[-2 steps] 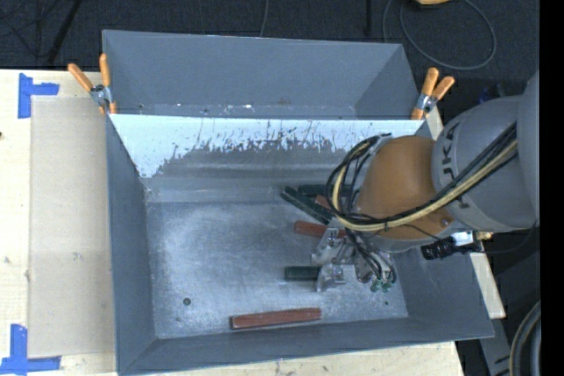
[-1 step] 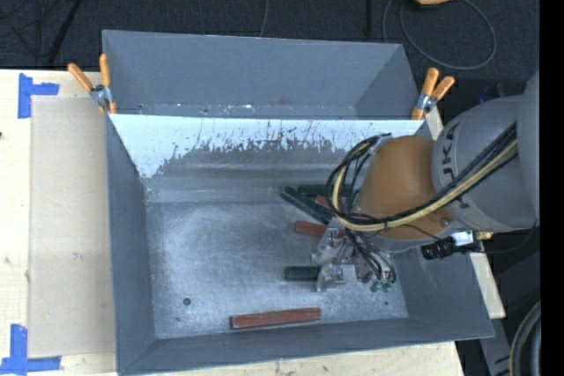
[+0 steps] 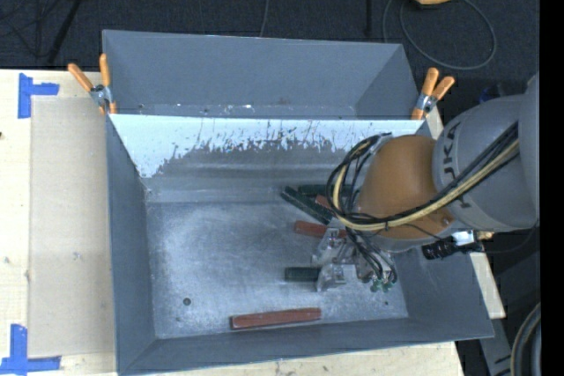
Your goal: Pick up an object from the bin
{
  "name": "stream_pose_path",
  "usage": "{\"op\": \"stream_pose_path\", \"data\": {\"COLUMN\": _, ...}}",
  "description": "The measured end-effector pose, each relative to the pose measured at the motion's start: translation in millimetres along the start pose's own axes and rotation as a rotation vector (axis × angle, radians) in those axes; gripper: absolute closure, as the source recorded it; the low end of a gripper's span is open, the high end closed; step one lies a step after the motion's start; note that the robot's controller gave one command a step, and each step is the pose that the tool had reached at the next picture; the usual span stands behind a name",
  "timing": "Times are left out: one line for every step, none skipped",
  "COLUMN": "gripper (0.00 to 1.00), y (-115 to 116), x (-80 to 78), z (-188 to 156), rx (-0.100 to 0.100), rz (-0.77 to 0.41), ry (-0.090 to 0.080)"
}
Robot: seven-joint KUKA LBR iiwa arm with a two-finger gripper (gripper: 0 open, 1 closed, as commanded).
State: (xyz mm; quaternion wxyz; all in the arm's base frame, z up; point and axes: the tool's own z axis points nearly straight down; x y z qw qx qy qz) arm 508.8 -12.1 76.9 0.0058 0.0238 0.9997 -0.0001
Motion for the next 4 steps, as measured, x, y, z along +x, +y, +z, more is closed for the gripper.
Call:
{"op": "stream_pose_path", "data": {"gripper": 1.00, "y": 0, "x": 2.1, "z": -7, "rx": 0.000, "rz": -0.001, "ry": 0.011}}
{"op": "stream_pose_path", "data": {"gripper": 1.00, "y": 0, "x": 3.3, "z": -20, "rx": 0.000, "rz": -0.001, "ry": 0.018}}
{"op": "stream_pose_path", "data": {"gripper": 1.00, "y": 0, "x": 2.8, "z": -41, "rx": -0.001, "rz": 0.000, "ry": 0.019}}
{"op": "stream_pose_path", "data": {"gripper": 1.00, "y": 0, "x": 1.4, "z": -58, "rx": -0.001, "rz": -0.001, "ry": 0.011}}
